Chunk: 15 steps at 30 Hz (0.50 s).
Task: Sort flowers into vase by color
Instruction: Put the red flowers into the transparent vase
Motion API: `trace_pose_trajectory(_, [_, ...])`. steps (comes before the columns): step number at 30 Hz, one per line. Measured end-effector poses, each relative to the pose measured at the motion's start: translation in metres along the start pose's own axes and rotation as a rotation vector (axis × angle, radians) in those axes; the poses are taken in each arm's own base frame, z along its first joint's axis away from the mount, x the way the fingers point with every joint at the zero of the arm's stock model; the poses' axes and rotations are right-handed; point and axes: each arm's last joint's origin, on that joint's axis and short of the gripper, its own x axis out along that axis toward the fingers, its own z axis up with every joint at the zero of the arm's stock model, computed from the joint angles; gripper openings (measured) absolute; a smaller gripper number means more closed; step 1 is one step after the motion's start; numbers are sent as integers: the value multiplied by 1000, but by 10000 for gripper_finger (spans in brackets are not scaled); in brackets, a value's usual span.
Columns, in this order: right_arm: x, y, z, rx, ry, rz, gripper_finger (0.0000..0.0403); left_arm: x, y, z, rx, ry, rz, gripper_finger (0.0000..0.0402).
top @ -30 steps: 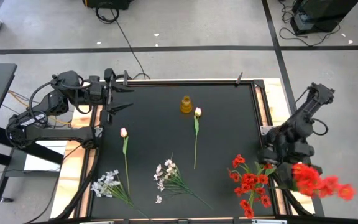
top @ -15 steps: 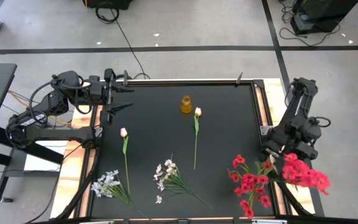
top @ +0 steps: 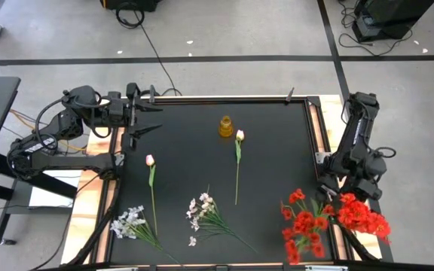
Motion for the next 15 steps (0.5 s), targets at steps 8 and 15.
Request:
trace_pose_trajectory(8, [0, -1, 3, -33, -28, -26, 22, 0, 0, 0, 0, 0, 0, 224])
trace_pose_trajectory(15, [0, -1, 3, -54, -23, -37, 21, 0, 0, 0, 0, -1, 0, 224])
